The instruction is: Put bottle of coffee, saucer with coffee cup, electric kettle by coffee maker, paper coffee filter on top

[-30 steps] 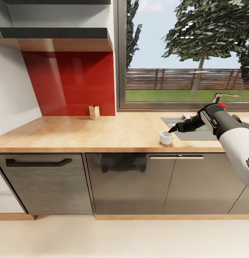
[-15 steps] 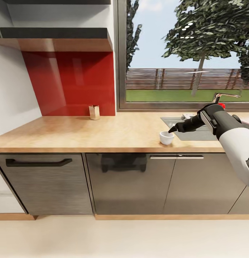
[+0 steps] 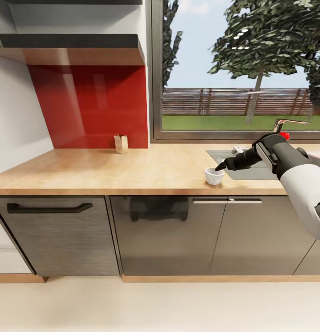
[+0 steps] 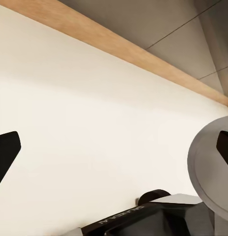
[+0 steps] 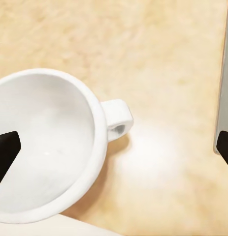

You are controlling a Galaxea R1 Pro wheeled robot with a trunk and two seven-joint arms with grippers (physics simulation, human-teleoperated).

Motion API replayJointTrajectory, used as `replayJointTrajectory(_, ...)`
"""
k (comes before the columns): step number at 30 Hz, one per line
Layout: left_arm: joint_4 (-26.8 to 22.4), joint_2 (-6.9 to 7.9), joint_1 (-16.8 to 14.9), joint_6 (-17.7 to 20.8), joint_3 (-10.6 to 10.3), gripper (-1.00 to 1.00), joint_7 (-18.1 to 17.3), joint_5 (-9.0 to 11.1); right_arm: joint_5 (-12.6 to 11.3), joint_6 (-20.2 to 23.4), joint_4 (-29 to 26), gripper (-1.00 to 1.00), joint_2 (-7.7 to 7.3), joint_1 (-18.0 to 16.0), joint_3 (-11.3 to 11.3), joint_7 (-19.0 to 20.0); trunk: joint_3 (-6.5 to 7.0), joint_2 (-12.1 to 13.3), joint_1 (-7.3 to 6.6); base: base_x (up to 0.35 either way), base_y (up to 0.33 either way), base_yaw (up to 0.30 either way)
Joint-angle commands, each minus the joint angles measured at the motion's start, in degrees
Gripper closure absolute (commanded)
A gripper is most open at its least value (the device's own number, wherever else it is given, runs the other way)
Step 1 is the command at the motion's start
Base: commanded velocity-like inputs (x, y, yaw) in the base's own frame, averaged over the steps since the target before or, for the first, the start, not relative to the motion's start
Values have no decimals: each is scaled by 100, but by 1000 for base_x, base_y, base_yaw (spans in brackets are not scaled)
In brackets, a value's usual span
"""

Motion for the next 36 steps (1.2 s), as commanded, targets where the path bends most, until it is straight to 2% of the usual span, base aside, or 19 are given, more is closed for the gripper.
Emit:
replayJointTrajectory(1, -5, 0, 1, -36, 2, -100, -8, 3, 19, 11, -7, -100, -5, -4, 29, 34, -5, -2, 0, 0, 0, 0)
replayJointTrajectory(6, -5, 0, 1, -33, -4, -100, -5, 3, 20, 11, -7, -100, -3, -4, 35, 34, -77, -163, 88, 0, 0, 0)
replayJointTrajectory(19, -5, 0, 1, -30, -4, -100, -8, 4, 25, 11, -7, -100, -3, -4, 38, 34, -77, -163, 88, 0, 0, 0)
replayJointTrajectory(24, -5, 0, 1, -30, -9, -100, -8, 5, 26, 9, -7, -100, -3, -4, 38, 34, -166, -363, 197, 0, 0, 0)
replayJointTrajectory(36, -5, 0, 1, -29, -11, -100, -8, 4, 23, 11, -7, -100, -3, -4, 38, 34, -166, -363, 197, 0, 0, 0)
